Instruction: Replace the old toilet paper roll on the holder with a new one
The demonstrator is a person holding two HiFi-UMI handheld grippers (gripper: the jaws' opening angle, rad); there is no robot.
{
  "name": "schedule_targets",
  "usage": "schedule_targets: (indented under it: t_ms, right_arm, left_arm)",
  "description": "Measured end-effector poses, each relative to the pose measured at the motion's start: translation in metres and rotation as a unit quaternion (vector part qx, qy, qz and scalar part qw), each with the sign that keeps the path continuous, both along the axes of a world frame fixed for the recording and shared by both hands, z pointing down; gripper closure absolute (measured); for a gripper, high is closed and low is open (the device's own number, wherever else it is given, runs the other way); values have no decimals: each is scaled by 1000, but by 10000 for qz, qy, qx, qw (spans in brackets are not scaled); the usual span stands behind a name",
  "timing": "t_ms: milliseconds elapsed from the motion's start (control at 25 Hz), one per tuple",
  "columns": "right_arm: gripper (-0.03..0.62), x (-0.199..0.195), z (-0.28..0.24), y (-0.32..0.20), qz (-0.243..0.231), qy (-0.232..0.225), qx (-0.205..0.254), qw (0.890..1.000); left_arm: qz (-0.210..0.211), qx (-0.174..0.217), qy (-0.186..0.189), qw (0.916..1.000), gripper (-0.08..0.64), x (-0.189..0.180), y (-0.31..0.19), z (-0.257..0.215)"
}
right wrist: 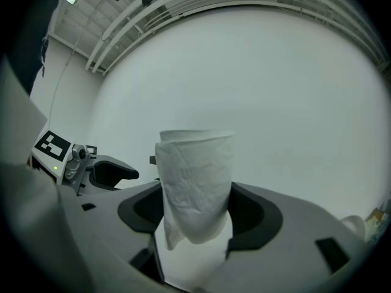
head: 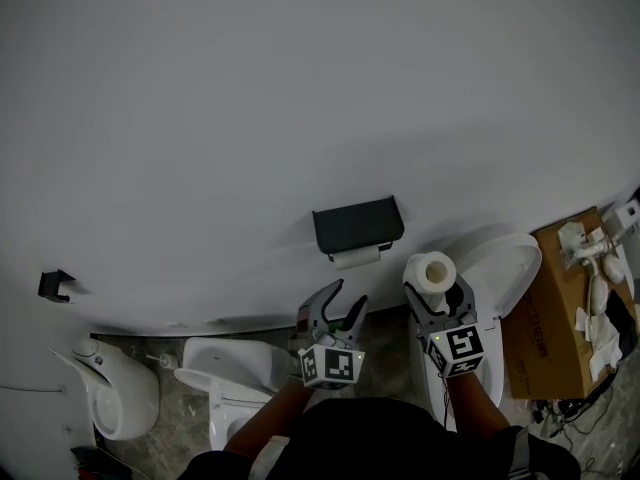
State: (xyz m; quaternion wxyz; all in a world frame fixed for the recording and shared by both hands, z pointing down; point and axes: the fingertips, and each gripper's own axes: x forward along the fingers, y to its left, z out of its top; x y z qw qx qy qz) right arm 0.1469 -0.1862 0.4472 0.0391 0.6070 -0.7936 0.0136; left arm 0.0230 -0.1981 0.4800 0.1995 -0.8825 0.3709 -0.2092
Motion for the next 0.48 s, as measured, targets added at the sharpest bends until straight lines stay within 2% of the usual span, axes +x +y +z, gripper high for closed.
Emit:
schedule_targets:
  t_ms: [120,240,400,480]
  right_arm:
    - [302,2,3,-3,-43,-14,-17,10000]
    - [302,2,7,-6,-85,-41,-39,9999]
    - [302,3,6,-8,-99,-47,-43,9999]
    - [302,2,5,-10,-114,-38,-35,9999]
  left_arm:
    - [-62,399,-654,9970,348,8,-11,-1]
    - [-93,571,-1259,9904,334,12,-24,7]
    - [-129,702,-2001,9772,307,15,-39,24]
    - [-156,884,-2391,9668,305,15,-47,31]
